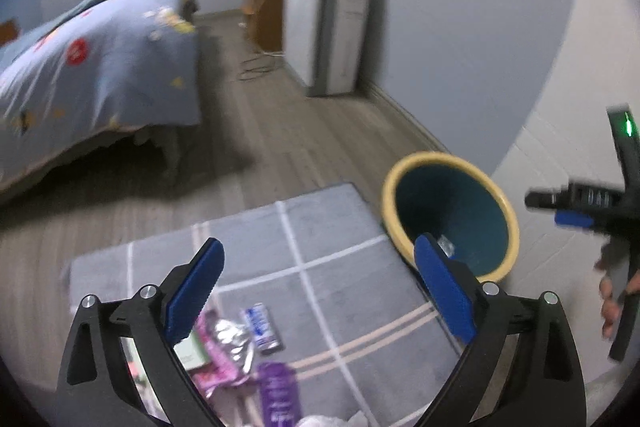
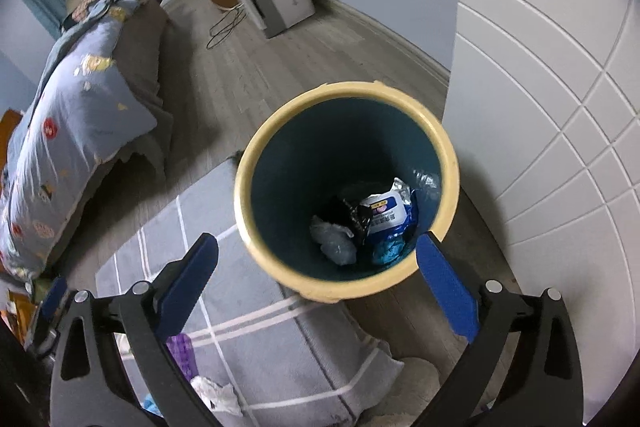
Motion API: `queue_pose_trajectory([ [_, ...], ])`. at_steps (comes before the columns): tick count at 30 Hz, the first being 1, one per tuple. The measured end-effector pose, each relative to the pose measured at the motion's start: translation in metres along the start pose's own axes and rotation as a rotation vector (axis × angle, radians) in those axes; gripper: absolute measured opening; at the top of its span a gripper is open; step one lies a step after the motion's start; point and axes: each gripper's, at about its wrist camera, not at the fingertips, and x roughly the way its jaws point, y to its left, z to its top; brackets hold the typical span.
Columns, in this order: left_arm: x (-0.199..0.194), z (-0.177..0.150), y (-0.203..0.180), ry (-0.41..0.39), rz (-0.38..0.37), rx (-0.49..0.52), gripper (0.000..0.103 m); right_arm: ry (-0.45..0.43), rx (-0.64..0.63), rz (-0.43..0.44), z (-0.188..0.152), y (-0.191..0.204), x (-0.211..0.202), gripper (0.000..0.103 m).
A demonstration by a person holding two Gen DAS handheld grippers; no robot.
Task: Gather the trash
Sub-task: 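Move both tools back to the mat and grasp the small COLTALIN sachet with the right gripper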
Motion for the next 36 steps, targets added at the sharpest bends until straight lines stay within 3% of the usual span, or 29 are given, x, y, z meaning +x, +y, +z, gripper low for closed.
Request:
queue_pose_trajectory([
  [9,-0.039,-0.018,0.06,-0.021,0.117,-0.023,0.095,0.02,-0.105,0.035,-0.022,0.067,0.005,0.097],
  [14,-0.054,-0.03,0.096,0.03,0.187,-0.028,0.095,0.03,-0.18,0.017,-0.037,0.102,0.02,0.097],
  [21,-0.085,-0.045,0.15,0.006,0.231,-0.203,0.095,0.079,-0.335,0.05,-0.066,0.159,0.05,0.097],
  [25,-0.084,-0.051,0.174,0.019,0.27,-0.255,0.095,0.099,-0.441,0.062,-0.083,0.186,0.065,0.097],
  [30,-0.071,-0.064,0.193,0.087,0.346,-0.187,0.095,0.114,-0.48,0.087,-0.093,0.209,0.081,0.097],
  [33,-0.06,-0.073,0.199,0.134,0.318,-0.205,0.095,0.143,-0.425,0.088,-0.094,0.215,0.099,0.097],
  [36,-0.049,-0.078,0.19,0.16,0.308,-0.168,0.095,0.181,-0.431,0.032,-0.1,0.216,0.119,0.097],
])
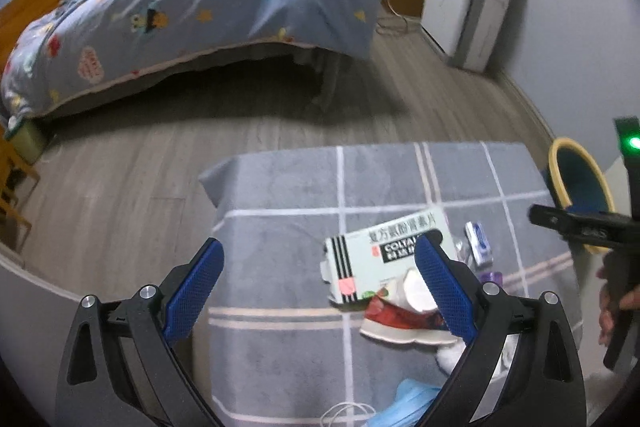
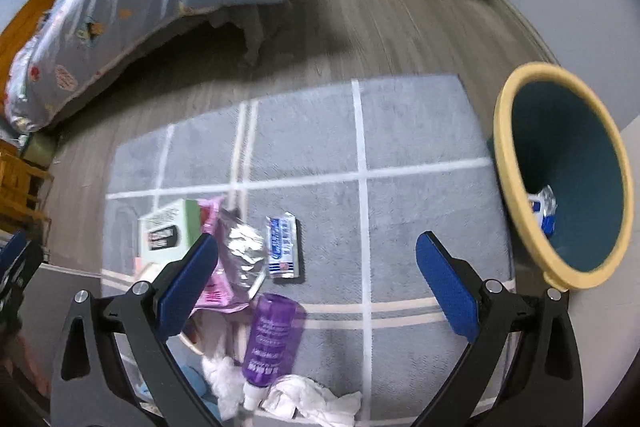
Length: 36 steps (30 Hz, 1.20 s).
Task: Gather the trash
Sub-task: 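Move both tools back to the mat and grasp the small COLTALIN sachet with the right gripper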
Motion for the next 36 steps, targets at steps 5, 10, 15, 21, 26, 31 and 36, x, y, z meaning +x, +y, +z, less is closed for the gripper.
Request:
queue_pose_trajectory([
  [5,0.006,-0.002,-0.012,0.006,-0.005,0.044,0.095,0.054,-0.014,-0.014,0.001,0.001,0.025,0.09],
  [10,0.024,-0.013,-0.015,0.098,-0.072,0.017,0.095,0.119,-0.036,0.028,-0.001,0.011,0.047,0.061],
  [15,0.034,-0.02,-0.019,0.138,-0.068,0.028,0.095,0.136,-0.059,0.077,0.001,0.027,0.059,0.055],
  [21,0.04,-0.023,-0.026,0.157,-0.071,0.045,0.095,0.172,-0.1,0.064,-0.004,0.032,0.079,0.033],
  [26,0.043,-0.023,-0.036,0.172,-0.125,0.062,0.095,0.156,-0.113,0.059,-0.004,0.028,0.072,0.021],
  [31,0.048,-0.029,-0.067,0.192,-0.17,0.148,0.095,0.133,-0.051,0.071,0.0,0.004,0.059,0.011],
  [36,0.063,-0.038,-0.089,0.244,-0.119,0.212,0.095,0.134,-0.046,0.063,-0.002,-0.009,0.054,0.011],
])
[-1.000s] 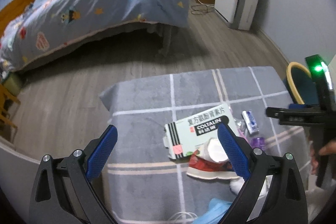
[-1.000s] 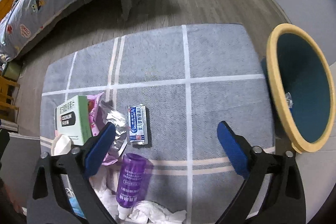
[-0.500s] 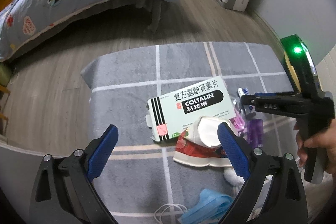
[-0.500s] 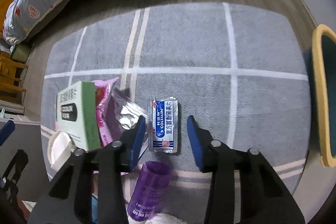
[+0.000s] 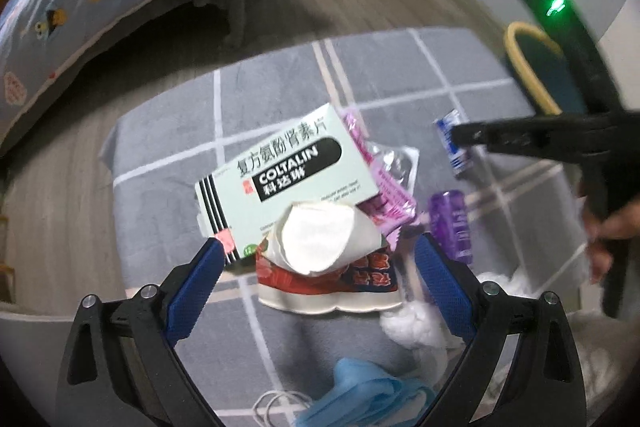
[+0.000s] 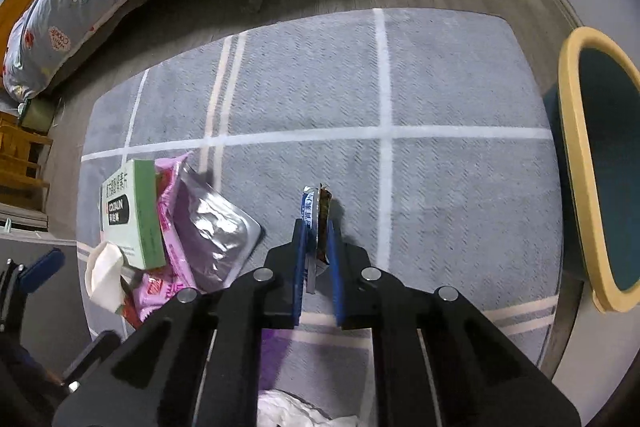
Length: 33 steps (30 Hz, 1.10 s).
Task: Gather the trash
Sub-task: 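Move both tools back to the mat and grasp the small COLTALIN sachet with the right gripper, then grasp the white paper cup with the left gripper while the right holds the sachet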
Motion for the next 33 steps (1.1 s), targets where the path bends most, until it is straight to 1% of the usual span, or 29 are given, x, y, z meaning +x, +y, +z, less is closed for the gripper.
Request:
queue_pose_trajectory([
  [2,0.004,0.001,0.001,0.011,0.014,-0.005,0.093,-0.007,0.007,0.003,0.0,-0.006,-0.004,0.01],
  [4,0.009,0.001,0.004,0.024,0.004,-0.024,0.09,-0.007,0.013,0.009,0.001,-0.007,-0.005,0.01],
  [5,0.01,0.001,0.005,0.032,-0.005,-0.031,0.084,-0.006,0.014,0.01,0.001,-0.009,-0.006,0.01],
  [6,0.013,0.001,0.006,0.049,-0.031,-0.037,0.067,-0.005,0.013,0.008,0.001,-0.01,-0.006,0.01],
  [9,0.01,0.0,0.007,0.053,-0.028,-0.034,0.067,-0.007,0.008,0.004,0.0,-0.012,-0.009,0.01],
  [14,-0.005,-0.003,0.004,0.019,-0.039,-0.024,0.066,-0.019,0.02,0.009,-0.003,-0.011,-0.016,0.01],
  [19,-0.036,0.001,0.005,-0.064,-0.056,-0.053,0.066,-0.021,0.043,0.023,-0.007,-0.015,-0.019,0.01],
  [21,-0.043,0.003,0.009,-0.084,-0.048,-0.071,0.066,0.001,0.04,0.03,-0.009,-0.015,-0.014,0.016],
  [23,-0.042,0.006,0.012,-0.088,-0.04,-0.088,0.066,0.007,0.017,0.002,-0.011,-0.01,-0.009,0.037],
  [24,-0.041,0.007,0.014,-0.087,-0.041,-0.096,0.066,0.004,0.001,-0.009,-0.011,-0.007,-0.008,0.039],
  [33,-0.032,0.016,0.025,-0.082,-0.036,-0.104,0.067,0.023,-0.109,-0.111,-0.004,0.015,0.019,0.039],
])
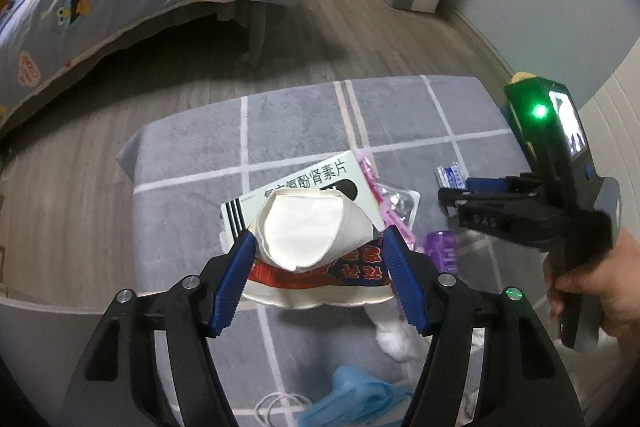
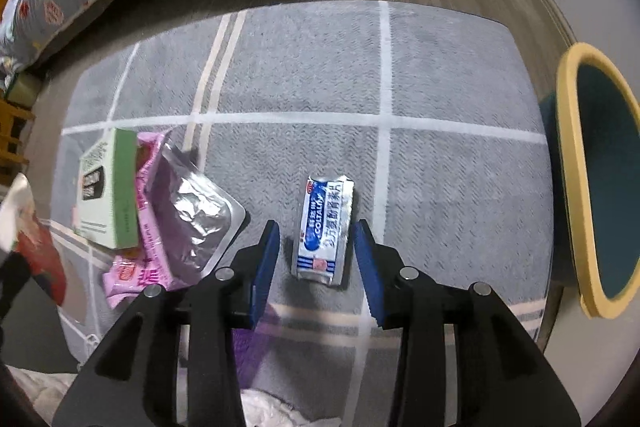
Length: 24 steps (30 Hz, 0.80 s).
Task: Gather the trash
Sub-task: 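Grasp the white paper cup with the left gripper while the right holds the sachet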
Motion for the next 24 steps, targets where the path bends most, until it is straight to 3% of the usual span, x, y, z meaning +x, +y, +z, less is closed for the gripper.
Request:
queue_pose_trajectory([
  [3,0.001,0.002,0.002,0.0,-0.011,-0.006,0.067,-0.015,-0.088,-0.074,0.0,0.011,0.001,0.035],
  [4,0.001,0.002,0.001,-0.002,-0.013,-0.006,0.067,-0.016,-0.099,-0.08,0.0,0.012,0.001,0.029],
  [10,-0.001,0.005,-0.003,-0.012,-0.027,0.002,0.067,-0.037,-0.067,-0.061,-0.005,0.005,-0.017,0.02],
  [11,-0.002,0.006,-0.004,-0.015,-0.026,0.005,0.067,-0.046,-0.061,-0.054,-0.009,0.004,-0.023,0.007],
  [18,-0.01,0.01,-0.023,-0.035,-0.048,0.006,0.067,-0.07,-0.013,-0.03,-0.024,-0.022,-0.049,0.006],
  [24,-0.014,0.015,-0.049,-0.051,-0.062,0.051,0.067,-0.144,0.005,-0.014,-0.032,-0.046,-0.092,0.006],
])
